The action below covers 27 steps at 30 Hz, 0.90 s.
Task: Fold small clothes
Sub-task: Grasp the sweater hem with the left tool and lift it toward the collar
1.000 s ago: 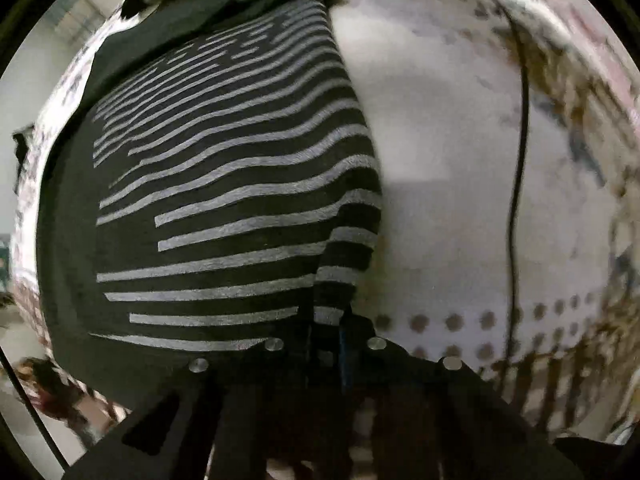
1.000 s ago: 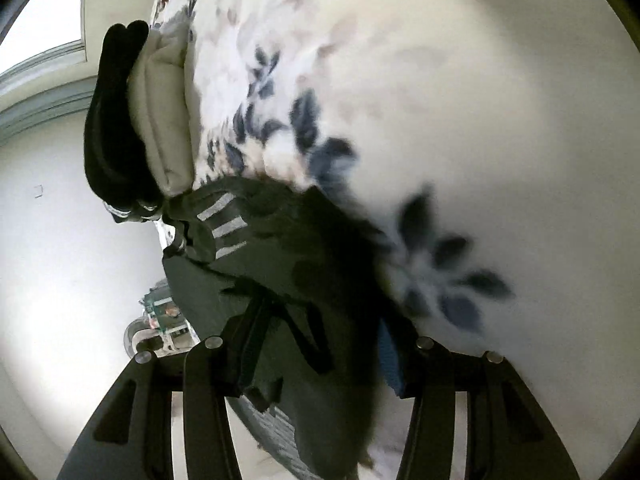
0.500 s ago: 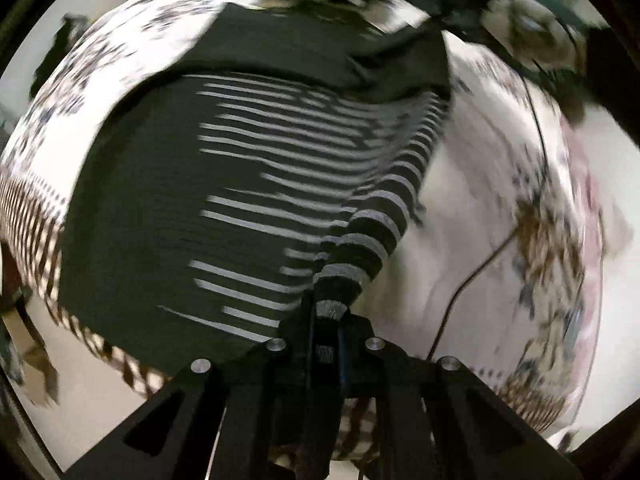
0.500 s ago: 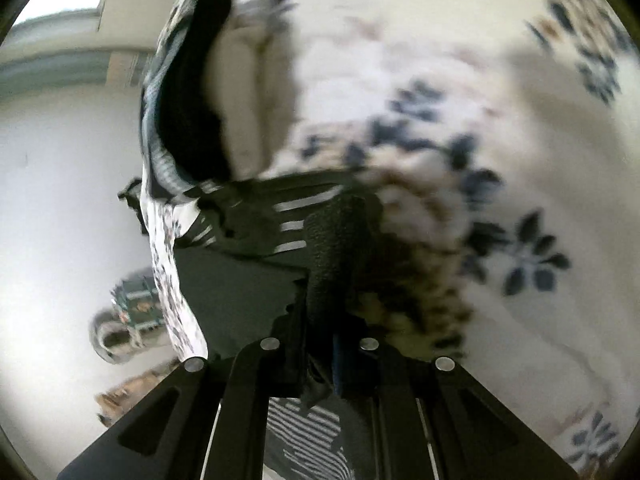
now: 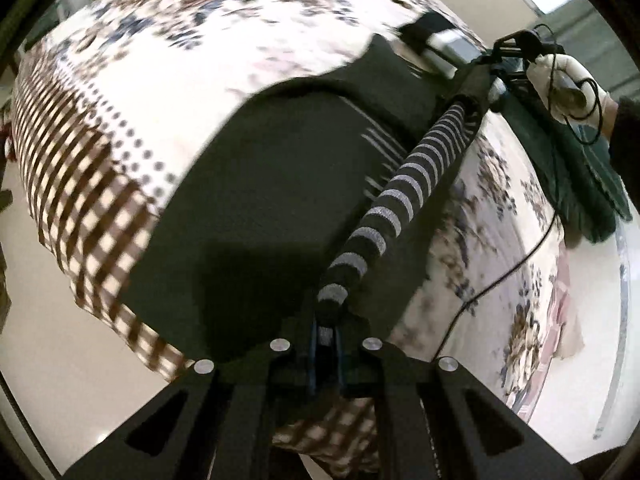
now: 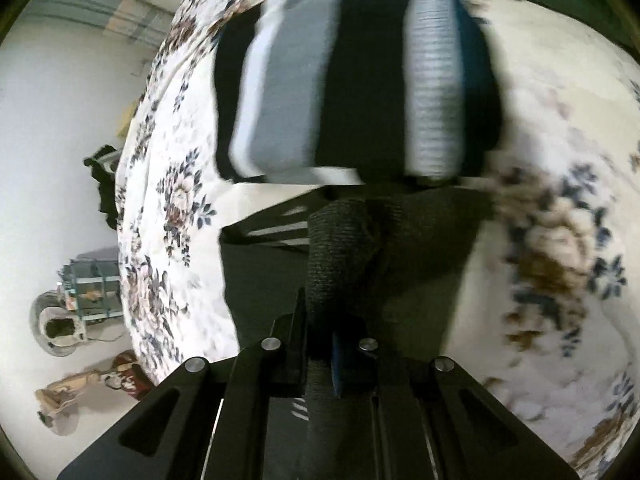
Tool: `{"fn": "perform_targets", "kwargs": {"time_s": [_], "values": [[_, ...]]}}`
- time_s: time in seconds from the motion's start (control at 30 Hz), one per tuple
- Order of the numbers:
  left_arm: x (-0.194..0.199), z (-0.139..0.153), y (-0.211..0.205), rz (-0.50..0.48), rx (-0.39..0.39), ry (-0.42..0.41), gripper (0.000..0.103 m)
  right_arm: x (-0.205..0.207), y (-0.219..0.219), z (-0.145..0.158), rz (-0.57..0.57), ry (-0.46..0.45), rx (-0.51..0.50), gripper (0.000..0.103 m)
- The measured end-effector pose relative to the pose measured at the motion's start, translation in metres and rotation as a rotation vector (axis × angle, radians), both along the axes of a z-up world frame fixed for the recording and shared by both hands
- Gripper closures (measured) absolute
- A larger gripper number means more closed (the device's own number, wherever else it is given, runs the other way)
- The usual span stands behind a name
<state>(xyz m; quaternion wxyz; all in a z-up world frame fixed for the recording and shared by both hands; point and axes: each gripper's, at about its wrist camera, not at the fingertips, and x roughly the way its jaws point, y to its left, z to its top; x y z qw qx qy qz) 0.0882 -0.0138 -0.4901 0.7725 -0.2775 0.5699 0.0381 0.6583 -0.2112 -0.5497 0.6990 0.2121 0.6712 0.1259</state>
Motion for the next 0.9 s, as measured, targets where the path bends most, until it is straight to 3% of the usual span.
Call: {"fn": "perform_targets", "kwargs": {"time_s": [0.2, 0.37, 0.53, 0.73, 0.83, 0.9], "values": [[0.0, -0.022, 0.065, 0.047, -0.049, 0.022, 0.099, 0.017, 0.12, -0.021, 0.079, 0.012, -0.096, 0.095], [-0.009, -0.039, 0.096, 0.086, -0.088, 0.053, 0.099, 0.025, 0.197, -0.044, 0.156, 0.021, -0.176, 0.095], [-0.014, -0.055, 0.11, 0.102, -0.125, 0.083, 0.099, 0.029, 0.244, -0.069, 0.2, 0.032, -0.222, 0.096], [-0.021, -0.084, 0.126, 0.124, -0.148, 0.139, 0.099, 0.031, 0.268, -0.09, 0.233, 0.052, -0.269, 0.096], [-0.024, -0.095, 0.136, 0.136, -0.2, 0.161, 0.099, 0.031, 0.271, -0.096, 0.254, 0.089, -0.265, 0.09], [-0.025, -0.098, 0.142, 0.14, -0.225, 0.18, 0.094, 0.027, 0.268, -0.094, 0.257, 0.124, -0.198, 0.069]]}}
